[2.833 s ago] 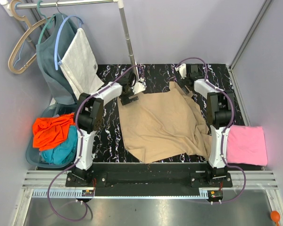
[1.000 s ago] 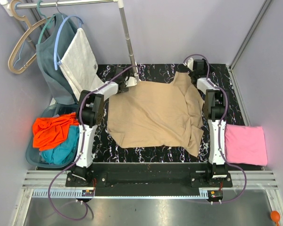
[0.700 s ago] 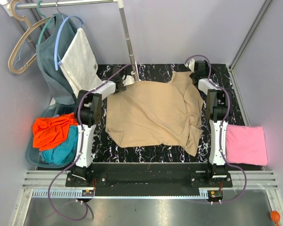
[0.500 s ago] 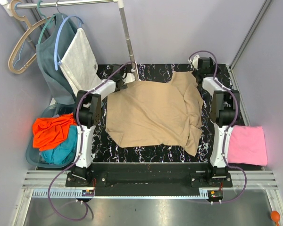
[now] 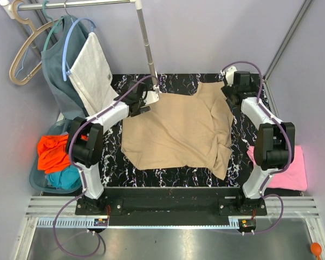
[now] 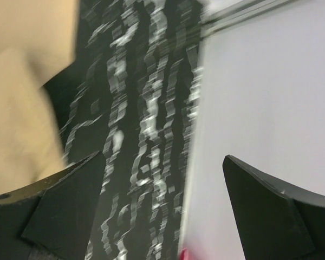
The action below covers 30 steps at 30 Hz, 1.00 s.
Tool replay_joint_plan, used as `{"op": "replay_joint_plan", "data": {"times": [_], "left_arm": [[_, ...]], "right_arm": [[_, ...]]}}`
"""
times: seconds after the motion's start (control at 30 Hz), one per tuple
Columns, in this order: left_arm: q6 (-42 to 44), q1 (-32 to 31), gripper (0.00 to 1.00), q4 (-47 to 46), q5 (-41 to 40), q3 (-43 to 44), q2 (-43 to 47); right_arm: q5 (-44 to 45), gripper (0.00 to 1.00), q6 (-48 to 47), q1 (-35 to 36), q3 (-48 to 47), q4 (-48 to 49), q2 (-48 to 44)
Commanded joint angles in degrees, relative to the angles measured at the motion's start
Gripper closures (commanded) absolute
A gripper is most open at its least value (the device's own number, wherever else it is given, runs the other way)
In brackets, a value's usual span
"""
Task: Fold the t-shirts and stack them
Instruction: Flatten the tshirt out
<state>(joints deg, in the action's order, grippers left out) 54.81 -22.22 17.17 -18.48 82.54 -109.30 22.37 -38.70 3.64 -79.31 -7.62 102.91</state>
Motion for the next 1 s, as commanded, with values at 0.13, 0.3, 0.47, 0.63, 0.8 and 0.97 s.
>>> {"op": "replay_joint_plan", "data": {"times": [0.13, 0.3, 0.47, 0.63, 0.8, 0.97], "left_arm": [[-4.6, 0.2, 0.04, -1.8, 2.5, -10.1, 5.1], [-5.1, 0.2, 0.04, -2.1, 2.6, -11.3, 4.2], [-4.1, 0.2, 0.04, -2.8, 2.2, -11.9, 3.0], [-2.9, 0.1, 0.04, -4.1, 1.3, -12.9, 2.1], [-2.0, 0.2, 0.04, -5.3, 0.6, -13.7, 1.3], [-1.1, 0.4, 0.04, -6.6, -0.3, -15.5, 0.3]], "right_arm": [[-12.0, 0.02, 7.2, 0.2, 3.7, -7.6, -1.8], [-14.5, 0.02, 7.6, 0.2, 3.7, -7.7, 1.5], [-14.4, 0.03, 7.2, 0.2, 3.3, -7.6, 4.7], [-13.9, 0.04, 6.8, 0.2, 3.4, -6.5, 7.2], [-13.3, 0.04, 6.1, 0.3, 3.4, -5.3, 9.1], [-11.3, 0.05, 4.2, 0.2, 4.9, -4.1, 10.0]]}}
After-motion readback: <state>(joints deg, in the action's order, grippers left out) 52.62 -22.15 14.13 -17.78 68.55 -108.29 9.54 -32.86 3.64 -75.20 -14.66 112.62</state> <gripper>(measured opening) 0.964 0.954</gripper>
